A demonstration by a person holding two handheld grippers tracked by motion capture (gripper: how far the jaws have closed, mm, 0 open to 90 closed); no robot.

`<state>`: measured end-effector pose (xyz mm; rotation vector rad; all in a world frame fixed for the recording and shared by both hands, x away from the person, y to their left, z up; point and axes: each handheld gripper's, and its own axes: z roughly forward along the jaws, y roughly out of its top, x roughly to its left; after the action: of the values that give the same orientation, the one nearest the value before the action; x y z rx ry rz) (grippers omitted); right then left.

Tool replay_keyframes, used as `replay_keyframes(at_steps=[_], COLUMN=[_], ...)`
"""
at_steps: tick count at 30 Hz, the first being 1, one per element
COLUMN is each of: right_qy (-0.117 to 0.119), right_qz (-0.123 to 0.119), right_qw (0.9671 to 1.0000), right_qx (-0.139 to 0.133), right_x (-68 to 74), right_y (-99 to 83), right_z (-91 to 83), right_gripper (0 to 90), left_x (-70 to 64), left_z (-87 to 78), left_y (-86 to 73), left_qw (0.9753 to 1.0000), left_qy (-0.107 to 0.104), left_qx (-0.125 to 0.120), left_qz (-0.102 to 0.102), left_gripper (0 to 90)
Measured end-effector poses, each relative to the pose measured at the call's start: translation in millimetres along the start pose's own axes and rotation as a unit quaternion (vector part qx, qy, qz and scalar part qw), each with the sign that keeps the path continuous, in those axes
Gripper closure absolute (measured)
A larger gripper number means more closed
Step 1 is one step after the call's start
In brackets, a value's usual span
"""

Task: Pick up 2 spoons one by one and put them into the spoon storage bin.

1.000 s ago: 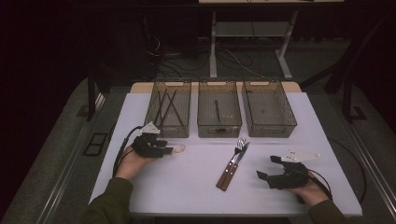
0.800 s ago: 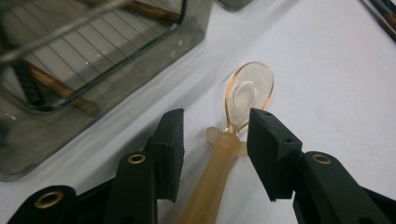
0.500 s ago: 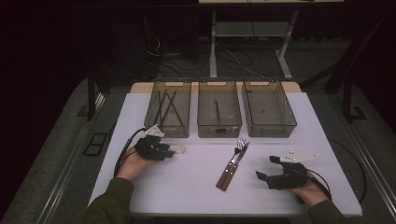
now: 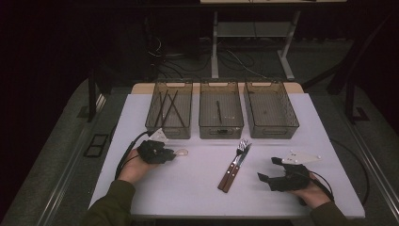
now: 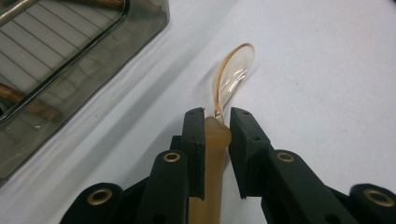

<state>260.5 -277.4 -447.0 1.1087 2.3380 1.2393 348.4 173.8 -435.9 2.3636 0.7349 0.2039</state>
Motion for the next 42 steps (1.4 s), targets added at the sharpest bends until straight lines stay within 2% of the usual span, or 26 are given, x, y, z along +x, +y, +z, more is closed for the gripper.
replay_keyframes(at_steps=[10,19,31,37,42], right_qy=[0.0,0.001,0.004,0.004,0.004], right_qz=[-0.002,0.001,-0.003,-0.001,-0.001], right_qw=[1.0,1.0,1.0,1.0,1.0], right_qx=[-0.001,-0.001,-0.002,-0.001,-0.002], right_x=[0.6,1.5,2.0,1.8,1.4], right_y=[0.4,0.6,1.1,0.9,0.7], right_z=[-0.1,-0.2,-0.3,0.1,0.3], right_gripper=[15.8,15.8,15.8,15.8,15.8], left_x=[-1.2,-6.0,-12.4,-17.5,-21.0], left_z=[-1.4,-9.5,-14.6,-12.9,-10.7], left_y=[0.3,5.7,14.8,25.9,44.1], left_qw=[1.0,0.9995,0.9985,0.9982,0.9975], left_qy=[-0.001,0.003,0.004,0.006,0.004], left_qx=[0.0,-0.029,-0.049,-0.057,-0.07], left_qz=[-0.006,-0.008,-0.022,-0.019,-0.011], left_gripper=[76.8,76.6,76.6,76.5,76.5])
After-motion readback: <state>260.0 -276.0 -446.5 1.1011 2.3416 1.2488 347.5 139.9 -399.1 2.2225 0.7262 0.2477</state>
